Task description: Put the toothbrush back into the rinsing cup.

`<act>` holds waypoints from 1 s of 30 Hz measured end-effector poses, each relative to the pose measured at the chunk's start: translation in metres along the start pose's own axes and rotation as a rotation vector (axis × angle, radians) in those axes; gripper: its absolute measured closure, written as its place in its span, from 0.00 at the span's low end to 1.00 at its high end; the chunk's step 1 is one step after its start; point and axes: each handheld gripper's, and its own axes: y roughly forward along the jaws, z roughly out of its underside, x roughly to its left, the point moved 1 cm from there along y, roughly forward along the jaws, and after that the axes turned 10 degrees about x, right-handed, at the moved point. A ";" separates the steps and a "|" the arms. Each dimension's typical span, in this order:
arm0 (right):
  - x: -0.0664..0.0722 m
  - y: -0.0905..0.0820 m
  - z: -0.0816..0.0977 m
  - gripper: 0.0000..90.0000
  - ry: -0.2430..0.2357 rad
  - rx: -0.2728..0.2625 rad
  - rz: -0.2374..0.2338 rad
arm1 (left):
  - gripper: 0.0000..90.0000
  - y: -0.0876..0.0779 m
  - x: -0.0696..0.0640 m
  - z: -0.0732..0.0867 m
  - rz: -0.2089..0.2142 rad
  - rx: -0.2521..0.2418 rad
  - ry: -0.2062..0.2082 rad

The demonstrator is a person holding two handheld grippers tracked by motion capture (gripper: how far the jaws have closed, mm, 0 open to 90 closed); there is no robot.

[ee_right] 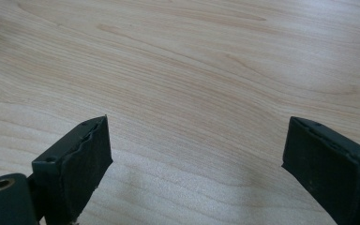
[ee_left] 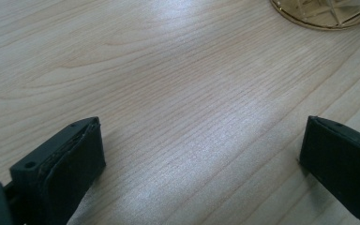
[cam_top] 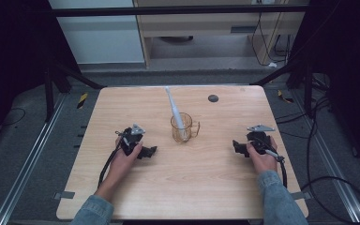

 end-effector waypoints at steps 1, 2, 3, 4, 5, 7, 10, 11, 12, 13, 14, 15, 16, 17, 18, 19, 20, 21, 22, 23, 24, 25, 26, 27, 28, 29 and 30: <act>0.000 0.001 0.000 0.09 0.001 -0.002 0.000 | 0.00 0.000 0.000 0.000 0.000 0.000 0.000; -0.001 0.003 0.000 0.09 0.007 -0.003 0.000 | 0.00 0.000 0.000 0.000 0.000 0.000 0.000; -0.001 0.004 0.000 0.09 0.007 -0.004 0.000 | 0.00 0.000 0.000 0.000 0.000 0.000 0.000; -0.002 0.005 -0.001 0.09 0.009 -0.007 0.002 | 0.00 0.000 0.000 0.000 0.000 0.000 0.000; -0.002 0.006 -0.001 0.09 0.023 -0.005 -0.002 | 0.00 0.000 0.000 0.000 0.000 0.000 0.000; -0.002 0.008 -0.001 0.09 0.025 -0.005 0.000 | 0.00 0.000 0.000 0.000 0.000 0.000 0.000; -0.004 0.010 -0.001 0.09 0.040 -0.006 -0.005 | 0.00 0.000 0.000 0.000 0.000 0.000 0.000; -0.004 0.011 -0.001 0.09 0.047 -0.008 -0.002 | 0.00 0.000 0.000 0.000 0.000 0.000 0.000; -0.004 0.011 -0.002 0.09 0.058 -0.008 0.000 | 0.00 0.000 0.000 0.000 0.000 0.000 0.000; -0.005 0.012 -0.002 0.08 0.065 -0.010 0.004 | 0.00 0.000 0.000 0.000 0.000 0.000 0.000; -0.005 0.013 -0.003 0.08 0.066 -0.013 0.004 | 0.00 0.000 0.000 0.000 0.000 0.000 0.000; -0.006 0.014 -0.003 0.08 0.075 -0.012 0.011 | 0.00 0.000 0.000 0.000 0.000 0.000 0.000; -0.006 0.015 -0.004 0.08 0.077 -0.012 0.013 | 0.00 0.000 0.000 0.000 0.000 0.000 0.000; -0.007 0.016 -0.005 0.08 0.072 -0.014 0.020 | 0.00 0.000 0.000 0.000 0.000 0.000 0.000; -0.008 0.016 -0.005 0.08 0.073 -0.016 0.022 | 0.00 0.000 0.000 0.000 0.000 0.000 0.000; -0.008 0.017 -0.006 0.08 0.079 -0.016 0.024 | 0.00 0.000 0.000 0.000 0.000 0.000 0.000; -0.008 0.018 -0.007 0.07 0.085 -0.017 0.025 | 0.00 0.000 0.000 0.000 0.000 0.000 0.000; -0.009 0.019 -0.007 0.07 0.088 -0.015 0.027 | 0.00 0.000 0.000 0.000 0.000 0.000 0.000; -0.010 0.020 -0.008 0.07 0.089 -0.019 0.030 | 0.00 0.000 0.000 0.000 0.000 0.000 0.000; -0.010 0.021 -0.008 0.07 0.095 -0.018 0.031 | 0.00 0.000 0.000 0.000 0.000 0.000 0.000; -0.011 0.022 -0.008 0.07 0.100 -0.022 0.034 | 0.00 0.000 0.000 0.000 0.000 0.000 0.000; -0.012 0.022 -0.008 0.08 0.110 -0.022 0.036 | 0.00 0.000 0.000 0.000 0.000 0.000 0.000; -0.012 0.023 -0.008 0.08 0.112 -0.025 0.038 | 0.00 0.000 0.000 0.000 0.000 0.000 0.000; -0.013 0.024 -0.008 0.08 0.119 -0.022 0.038 | 0.00 0.000 0.000 0.000 0.000 0.000 0.000; -0.014 0.025 -0.008 0.08 0.118 -0.022 0.044 | 0.00 0.000 0.000 0.000 0.000 0.000 0.000; -0.015 0.026 -0.008 0.08 0.130 -0.019 0.044 | 0.00 0.000 0.000 0.000 0.000 0.000 0.000; -0.016 0.026 -0.007 0.08 0.131 -0.020 0.047 | 0.00 0.000 0.000 0.000 0.000 0.000 0.000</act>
